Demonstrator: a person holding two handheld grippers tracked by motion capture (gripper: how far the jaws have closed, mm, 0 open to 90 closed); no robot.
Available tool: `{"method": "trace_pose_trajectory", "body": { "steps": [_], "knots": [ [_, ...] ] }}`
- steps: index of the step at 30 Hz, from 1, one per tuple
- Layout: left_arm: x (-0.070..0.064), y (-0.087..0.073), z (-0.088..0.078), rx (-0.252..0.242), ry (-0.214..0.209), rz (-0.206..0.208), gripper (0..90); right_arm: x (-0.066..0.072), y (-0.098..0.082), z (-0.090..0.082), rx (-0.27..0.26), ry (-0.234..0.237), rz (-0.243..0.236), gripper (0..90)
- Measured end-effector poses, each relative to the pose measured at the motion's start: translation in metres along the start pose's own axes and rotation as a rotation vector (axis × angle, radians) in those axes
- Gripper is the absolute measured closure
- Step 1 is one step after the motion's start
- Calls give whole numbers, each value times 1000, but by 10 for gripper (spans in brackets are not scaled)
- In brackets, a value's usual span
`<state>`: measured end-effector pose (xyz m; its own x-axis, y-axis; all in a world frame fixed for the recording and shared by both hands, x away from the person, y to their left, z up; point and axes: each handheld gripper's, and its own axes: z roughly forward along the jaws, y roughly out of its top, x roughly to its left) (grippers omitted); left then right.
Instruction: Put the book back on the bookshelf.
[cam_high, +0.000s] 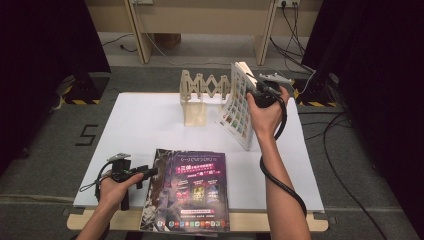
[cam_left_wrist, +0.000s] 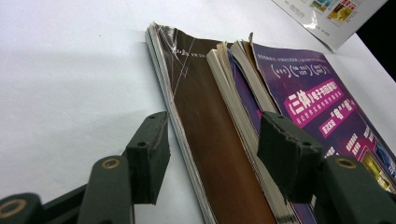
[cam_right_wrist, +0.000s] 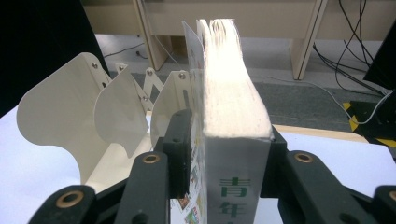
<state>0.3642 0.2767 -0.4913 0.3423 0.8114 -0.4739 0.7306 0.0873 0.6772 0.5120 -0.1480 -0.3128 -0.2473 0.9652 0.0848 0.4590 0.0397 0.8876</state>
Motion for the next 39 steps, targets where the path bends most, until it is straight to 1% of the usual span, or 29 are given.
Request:
{"method": "trace_pose_trajectory", "body": {
  "steps": [3, 4, 9, 16, 18, 20, 21, 25, 27, 29, 32, 34, 39],
  "knots": [
    [0, 0, 1, 2, -2, 1, 424, 0, 2, 3, 11, -7, -12, 658],
    [0, 0, 1, 1, -2, 2, 424, 0, 3, 3, 16, -7, -9, 655],
    [0, 0, 1, 1, -1, 2, 424, 1, 8, 8, 46, -7, -22, 615],
    [0, 0, 0, 3, -2, 2, 424, 0, 13, 15, 72, -1, -12, 608],
    [1, 0, 1, 3, -1, 3, 424, 1, 14, 16, 79, -7, -19, 632],
    [1, 0, 1, 4, -1, 2, 424, 1, 15, 16, 85, -14, -23, 704],
    [1, 0, 1, 4, -4, 1, 424, 1, 15, 16, 91, -24, -28, 725],
    [0, 0, 1, 4, -4, 2, 424, 1, 16, 15, 99, -32, -32, 740],
    [1, 0, 1, 5, -2, 0, 424, 3, 15, 13, 81, -35, -25, 742],
    [2, -1, 1, 4, -1, -2, 424, 3, 15, 9, 62, -29, -14, 743],
    [2, 0, 1, 4, -1, -3, 424, 6, 17, 2, 21, -25, 5, 744],
    [2, 0, 2, 5, -1, -1, 424, 8, 20, -1, -4, -24, 3, 744],
    [2, -1, 1, 5, -3, -2, 424, 12, 26, -2, -49, -44, -2, 745]
  ]
}}
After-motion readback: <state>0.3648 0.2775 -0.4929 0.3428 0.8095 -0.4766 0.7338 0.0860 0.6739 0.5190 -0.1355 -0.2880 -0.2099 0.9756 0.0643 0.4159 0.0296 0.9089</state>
